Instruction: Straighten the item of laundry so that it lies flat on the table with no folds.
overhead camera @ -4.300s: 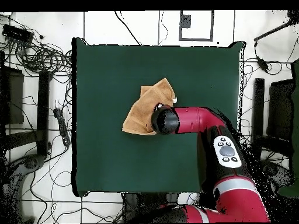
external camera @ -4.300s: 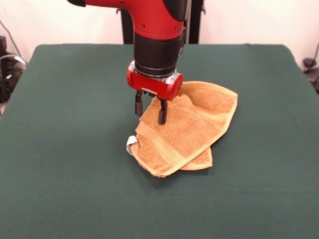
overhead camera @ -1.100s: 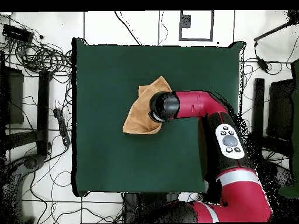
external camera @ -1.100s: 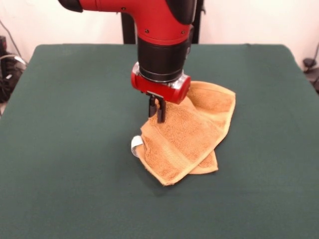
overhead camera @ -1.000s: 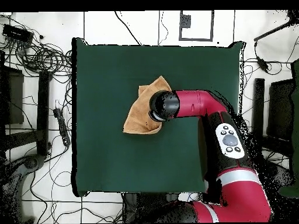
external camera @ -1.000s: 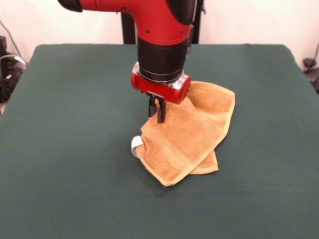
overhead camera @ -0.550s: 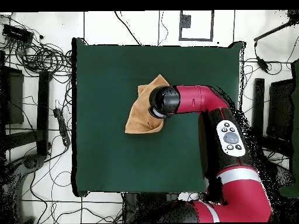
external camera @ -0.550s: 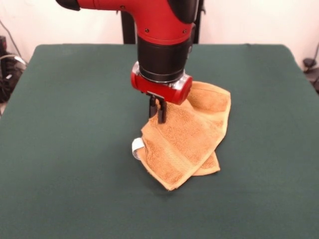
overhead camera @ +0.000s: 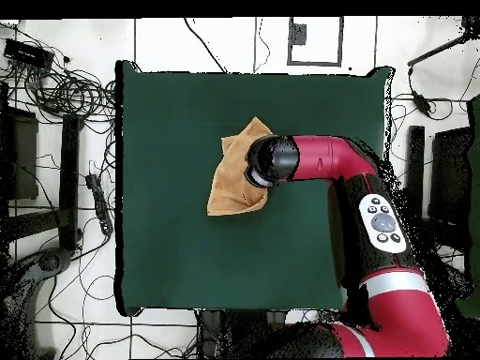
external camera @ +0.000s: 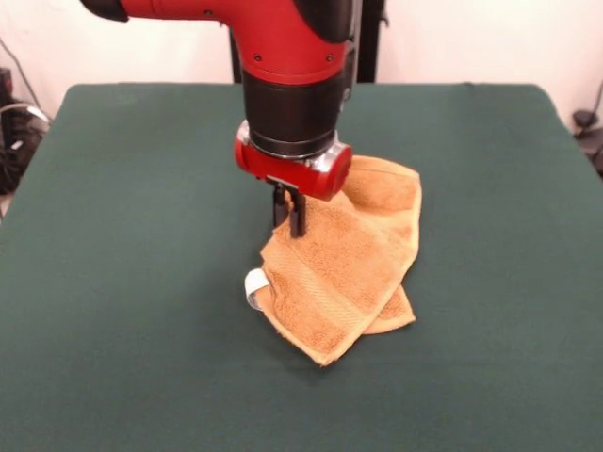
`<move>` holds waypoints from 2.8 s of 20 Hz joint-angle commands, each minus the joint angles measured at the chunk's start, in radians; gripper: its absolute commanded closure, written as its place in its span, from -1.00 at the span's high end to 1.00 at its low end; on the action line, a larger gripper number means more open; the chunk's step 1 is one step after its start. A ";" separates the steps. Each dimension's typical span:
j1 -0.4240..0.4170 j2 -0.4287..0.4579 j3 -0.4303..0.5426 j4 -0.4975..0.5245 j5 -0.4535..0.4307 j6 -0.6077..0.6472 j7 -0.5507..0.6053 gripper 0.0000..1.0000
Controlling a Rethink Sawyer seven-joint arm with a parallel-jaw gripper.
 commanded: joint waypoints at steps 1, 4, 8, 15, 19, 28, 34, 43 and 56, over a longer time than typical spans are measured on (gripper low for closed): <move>-0.009 0.022 0.117 0.021 -0.037 0.125 -0.344 -1.00; -0.013 0.020 0.121 0.007 -0.037 0.152 -0.351 -1.00; -0.022 0.012 0.127 0.005 -0.041 0.170 -0.363 -1.00; -0.031 0.003 0.141 -0.009 -0.054 0.211 -0.378 -1.00; -0.035 0.002 0.151 -0.024 -0.055 0.222 -0.374 -1.00; -0.044 -0.002 0.177 -0.048 -0.050 0.253 -0.360 -1.00; -0.052 -0.014 0.193 -0.046 -0.036 0.260 -0.347 -1.00; 0.002 -0.045 0.188 -0.030 -0.017 0.253 -0.235 -1.00; 0.103 -0.062 0.157 -0.020 0.047 0.194 -0.038 -1.00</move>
